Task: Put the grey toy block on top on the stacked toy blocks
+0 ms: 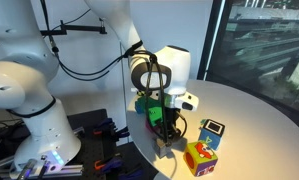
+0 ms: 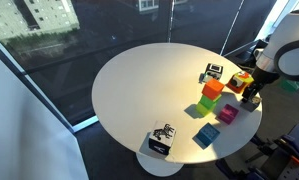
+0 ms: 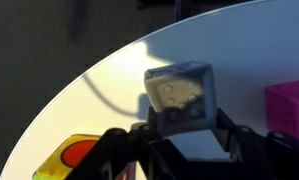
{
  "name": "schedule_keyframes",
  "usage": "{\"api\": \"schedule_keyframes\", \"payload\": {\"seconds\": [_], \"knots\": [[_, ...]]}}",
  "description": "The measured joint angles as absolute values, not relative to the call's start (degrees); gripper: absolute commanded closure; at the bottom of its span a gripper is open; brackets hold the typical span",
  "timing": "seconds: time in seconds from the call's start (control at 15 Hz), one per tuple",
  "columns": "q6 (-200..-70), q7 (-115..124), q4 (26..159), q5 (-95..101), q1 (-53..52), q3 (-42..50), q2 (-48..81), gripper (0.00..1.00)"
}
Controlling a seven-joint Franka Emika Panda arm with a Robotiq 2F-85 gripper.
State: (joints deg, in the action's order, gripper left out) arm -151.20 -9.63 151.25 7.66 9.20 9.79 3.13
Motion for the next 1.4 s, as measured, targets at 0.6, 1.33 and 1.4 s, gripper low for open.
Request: {"api": "schedule_keyframes", "payload": {"seconds": [0.6,1.33,1.4], "knots": [[-142.4,-4.8,147.2,7.3,8.2,8.5,-2.0,0.69],[-132.0,2.2,141.4,2.2,4.7,4.5,-8.5,0.69],[-131.5,2.5,141.0,1.5,4.4,4.2,-9.0,0.69]]}}
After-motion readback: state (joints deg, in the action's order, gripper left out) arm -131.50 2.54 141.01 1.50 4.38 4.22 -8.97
